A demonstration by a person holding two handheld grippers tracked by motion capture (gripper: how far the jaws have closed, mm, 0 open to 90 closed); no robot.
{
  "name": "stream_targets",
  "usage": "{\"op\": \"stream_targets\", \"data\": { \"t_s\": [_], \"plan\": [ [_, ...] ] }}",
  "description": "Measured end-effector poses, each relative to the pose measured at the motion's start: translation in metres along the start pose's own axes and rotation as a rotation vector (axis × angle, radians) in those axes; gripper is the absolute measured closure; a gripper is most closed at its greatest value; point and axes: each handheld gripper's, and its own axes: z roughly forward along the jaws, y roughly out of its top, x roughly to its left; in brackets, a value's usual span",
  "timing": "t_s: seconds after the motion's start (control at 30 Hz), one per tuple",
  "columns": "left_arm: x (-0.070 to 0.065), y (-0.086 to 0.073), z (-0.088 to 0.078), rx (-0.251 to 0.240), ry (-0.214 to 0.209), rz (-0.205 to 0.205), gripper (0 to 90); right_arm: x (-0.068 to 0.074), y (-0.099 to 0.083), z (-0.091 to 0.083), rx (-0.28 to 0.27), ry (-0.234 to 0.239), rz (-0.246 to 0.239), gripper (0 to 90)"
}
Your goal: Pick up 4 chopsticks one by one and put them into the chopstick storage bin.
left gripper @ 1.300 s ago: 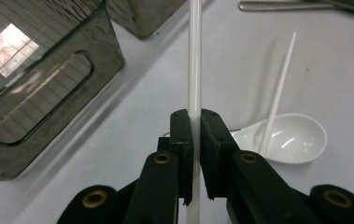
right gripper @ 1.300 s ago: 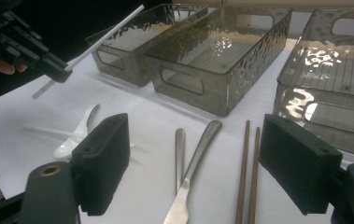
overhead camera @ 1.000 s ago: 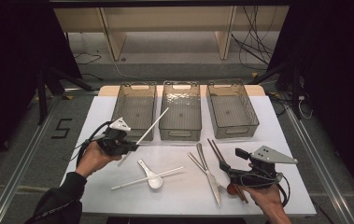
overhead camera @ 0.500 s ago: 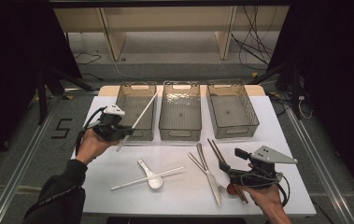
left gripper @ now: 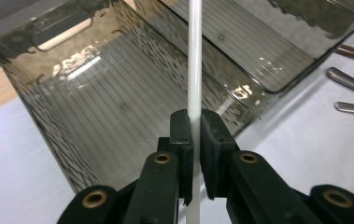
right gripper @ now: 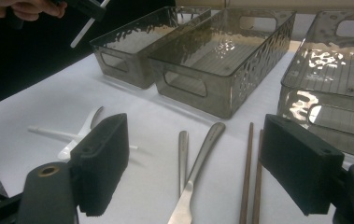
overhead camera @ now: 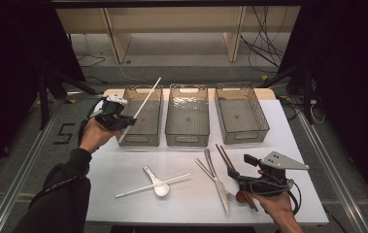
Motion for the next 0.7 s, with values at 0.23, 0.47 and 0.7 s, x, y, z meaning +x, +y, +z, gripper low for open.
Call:
{"op": "stream_targets", "data": {
  "t_s": [0.23,0.47,0.7],
  "plan": [
    [0.012,0.01,0.009,0.007,0.031,-0.007,83.7,0.0,0.0,0.0,-0.001,0.004,-0.001,24.8],
    [0.021,0.014,0.02,0.013,0.052,-0.017,83.7,0.0,0.0,0.0,-0.002,0.006,0.0,24.9],
    [0.031,0.02,0.031,0.029,0.088,-0.021,83.6,0.0,0.0,0.0,-0.005,0.009,0.005,24.9]
  ]
}}
